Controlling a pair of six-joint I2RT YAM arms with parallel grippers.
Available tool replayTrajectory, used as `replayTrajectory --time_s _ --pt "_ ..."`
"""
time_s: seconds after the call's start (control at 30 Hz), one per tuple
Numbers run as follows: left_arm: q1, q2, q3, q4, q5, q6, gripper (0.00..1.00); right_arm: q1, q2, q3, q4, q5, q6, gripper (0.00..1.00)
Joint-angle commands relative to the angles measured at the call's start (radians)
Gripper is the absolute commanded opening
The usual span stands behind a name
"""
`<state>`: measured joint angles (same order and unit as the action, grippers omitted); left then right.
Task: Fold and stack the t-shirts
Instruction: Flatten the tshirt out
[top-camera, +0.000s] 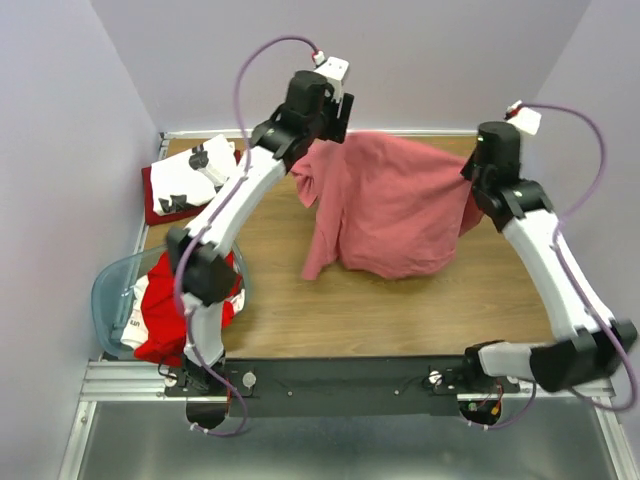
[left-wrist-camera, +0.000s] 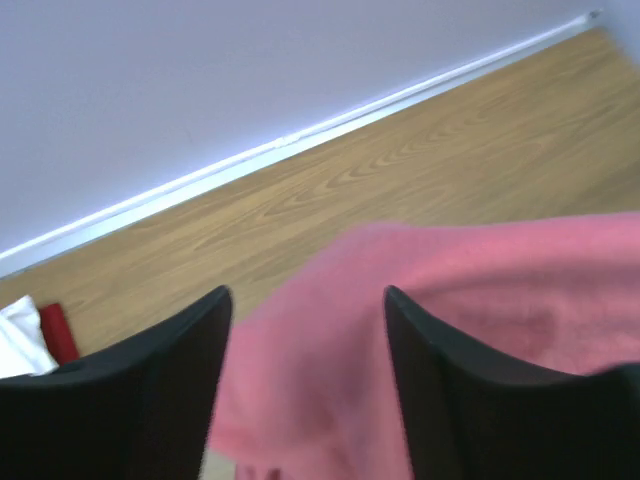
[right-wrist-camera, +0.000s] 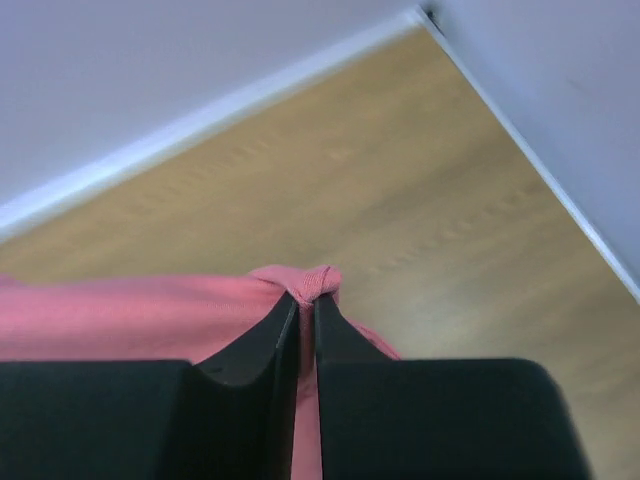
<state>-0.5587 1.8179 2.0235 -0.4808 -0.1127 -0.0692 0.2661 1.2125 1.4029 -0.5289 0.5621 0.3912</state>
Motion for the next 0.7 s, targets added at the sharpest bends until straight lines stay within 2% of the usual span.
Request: replayTrajectory --time_s 0.0,0.03,0.07,0.1,0.17,0.2,0.27,0.3,0.4,0.5,0.67 --pt "0.029 0.233 0.263 -0.158 -0.05 -0.055 0.77 -0.1 0.163 -0.076 0.007 0.036 0.083 0.39" --pt "0.029 0.263 0.356 -0.232 -0.053 -0.072 0.79 -0.128 0.217 -0.081 0.013 0.004 0.099 0.63" --pt "0.028 0.271 0.36 -0.245 -0.057 -0.113 0.79 -0.133 0.244 -0.078 0.013 -0.043 0.1 0.78" --pt "0.025 0.252 0.269 -0.242 -0.058 -0.13 0.79 -0.134 0.261 -0.078 0.015 -0.065 0.089 0.92" --pt "0.022 0.128 0.096 -0.161 -0.058 -0.156 0.79 -0.134 0.275 -0.091 0.015 -0.112 0.083 0.98" --pt "0.022 0.079 -0.098 -0.124 -0.059 -0.167 0.79 -0.133 0.272 -0.1 0.015 -0.123 0.084 0.98" --pt "0.023 -0.058 -0.274 -0.039 -0.061 -0.207 0.79 -0.134 0.256 -0.143 0.017 -0.157 0.083 0.98" --pt "0.022 -0.127 -0.415 -0.016 -0.058 -0.222 0.79 -0.134 0.249 -0.159 0.017 -0.171 0.087 0.98" --pt "0.019 -0.21 -0.625 -0.013 -0.047 -0.288 0.78 -0.137 0.22 -0.255 0.017 -0.215 0.129 0.99" --pt "0.017 -0.293 -0.782 -0.004 -0.03 -0.36 0.78 -0.139 0.193 -0.349 0.021 -0.26 0.176 0.98" --pt "0.016 -0.315 -0.896 0.014 -0.033 -0.399 0.77 -0.139 0.128 -0.442 0.049 -0.396 0.204 0.95"
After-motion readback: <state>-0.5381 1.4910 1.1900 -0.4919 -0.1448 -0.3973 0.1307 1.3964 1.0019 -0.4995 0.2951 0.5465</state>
